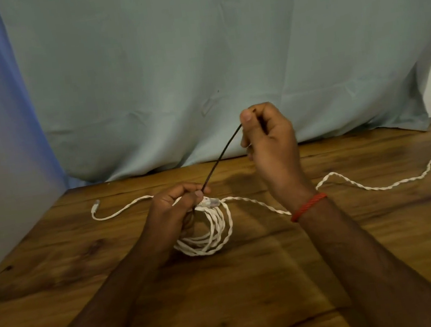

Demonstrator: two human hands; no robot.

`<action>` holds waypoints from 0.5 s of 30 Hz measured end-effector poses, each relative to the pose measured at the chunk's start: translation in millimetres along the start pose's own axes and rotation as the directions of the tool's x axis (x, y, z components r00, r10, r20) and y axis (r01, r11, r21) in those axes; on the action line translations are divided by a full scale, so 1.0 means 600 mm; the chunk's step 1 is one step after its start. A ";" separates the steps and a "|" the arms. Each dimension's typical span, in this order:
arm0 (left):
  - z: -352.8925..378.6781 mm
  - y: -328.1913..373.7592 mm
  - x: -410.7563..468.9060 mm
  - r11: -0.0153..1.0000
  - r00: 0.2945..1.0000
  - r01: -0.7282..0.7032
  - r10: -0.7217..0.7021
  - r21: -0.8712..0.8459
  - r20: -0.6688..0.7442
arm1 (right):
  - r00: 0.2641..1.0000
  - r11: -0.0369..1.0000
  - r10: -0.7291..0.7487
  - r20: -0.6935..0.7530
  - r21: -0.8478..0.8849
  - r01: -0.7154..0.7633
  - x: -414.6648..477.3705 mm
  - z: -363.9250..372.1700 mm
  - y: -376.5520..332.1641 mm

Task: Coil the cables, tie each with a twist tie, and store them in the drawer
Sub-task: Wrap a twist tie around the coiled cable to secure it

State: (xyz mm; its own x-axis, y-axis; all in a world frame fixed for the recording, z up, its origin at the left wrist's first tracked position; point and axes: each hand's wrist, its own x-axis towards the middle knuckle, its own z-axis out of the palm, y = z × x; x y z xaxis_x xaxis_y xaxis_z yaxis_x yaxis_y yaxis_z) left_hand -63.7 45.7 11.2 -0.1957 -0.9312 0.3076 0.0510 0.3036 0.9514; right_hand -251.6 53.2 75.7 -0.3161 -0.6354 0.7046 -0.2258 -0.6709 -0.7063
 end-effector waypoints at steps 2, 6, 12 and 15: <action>0.005 0.007 -0.005 1.000 1.000 -0.009 0.009 -0.011 0.022 | 0.996 1.000 0.009 -0.086 -0.024 -0.012 0.014 -0.016 0.011; 0.021 0.020 -0.014 0.995 0.995 -0.008 0.018 -0.100 0.102 | 0.980 0.992 0.029 -0.199 -0.116 -0.053 0.038 -0.048 0.039; 0.050 0.028 -0.030 0.984 0.972 0.006 0.035 -0.176 0.231 | 0.973 0.964 0.053 -0.225 -0.244 -0.109 0.045 -0.058 0.063; 0.051 0.029 -0.033 0.974 0.967 0.007 0.052 -0.228 0.251 | 0.967 0.938 0.074 -0.246 -0.312 -0.151 0.049 -0.059 0.076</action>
State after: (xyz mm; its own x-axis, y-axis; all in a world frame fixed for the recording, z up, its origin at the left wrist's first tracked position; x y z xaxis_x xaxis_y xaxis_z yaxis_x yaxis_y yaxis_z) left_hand -88.9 75.5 21.1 -0.4325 -0.8334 0.3440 0.2719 0.2432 0.9311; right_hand -303.6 17.3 61.8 -0.5485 -0.5697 0.6120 -0.4513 -0.4145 -0.7903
